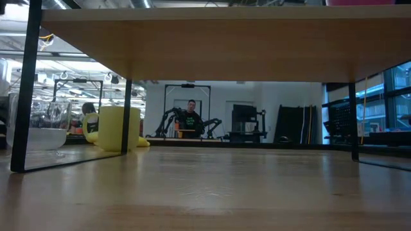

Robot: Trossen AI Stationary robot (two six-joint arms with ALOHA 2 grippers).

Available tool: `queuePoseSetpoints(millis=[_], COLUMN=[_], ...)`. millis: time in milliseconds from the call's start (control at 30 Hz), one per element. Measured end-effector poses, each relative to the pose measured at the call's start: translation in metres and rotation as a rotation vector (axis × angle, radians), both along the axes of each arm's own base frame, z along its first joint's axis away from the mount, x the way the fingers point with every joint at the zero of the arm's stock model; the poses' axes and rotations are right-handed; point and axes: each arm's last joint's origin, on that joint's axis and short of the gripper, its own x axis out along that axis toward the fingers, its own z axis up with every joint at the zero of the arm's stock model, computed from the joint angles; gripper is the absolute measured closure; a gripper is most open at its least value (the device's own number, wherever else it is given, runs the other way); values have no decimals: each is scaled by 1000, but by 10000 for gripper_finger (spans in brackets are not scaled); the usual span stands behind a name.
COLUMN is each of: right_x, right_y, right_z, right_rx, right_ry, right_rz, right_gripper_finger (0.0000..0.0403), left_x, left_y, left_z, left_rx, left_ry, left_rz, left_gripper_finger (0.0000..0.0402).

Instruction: Stack small to large cups/mugs on shelf

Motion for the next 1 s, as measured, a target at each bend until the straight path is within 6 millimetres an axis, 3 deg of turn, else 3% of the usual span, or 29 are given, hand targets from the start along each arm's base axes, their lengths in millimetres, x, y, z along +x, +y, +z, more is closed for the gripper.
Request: queuePoseSetpoints(millis=[133,300,433,567,667,800,900,1000], right_x=[-1,-2,-7,-17,-29,-40,-54,-75], right_y=[-6,-4,-1,4,8,21,34,49], right_z=[-4,-4,-2,9,11,10,14,22], right_rx=[22,-21,-47,-37,-69,-114,-118,-124], right_ry=[40,44,66,43,69,89,79,14], right_rz=[-28,-27,-32,-38,-169,-311,-388,-522], right_gripper_finger=[169,172,186,202,215,233,245,255], left_x=[5,7,12,14,15,27,44,70], left_y=[3,1,-3,8,22,45,62,75], left_z=[6,17,57,104,144,180,196,200], left_rx=[41,64,48,146,231,361,437,514], left_ry=[-10,-5,-23,-29,-89,-196,-265,-267], left_rz=[-23,-96,-159,-211,-236,-275,-323,-397], left_gripper_finger=[378,380,381,381,381,381,381,381])
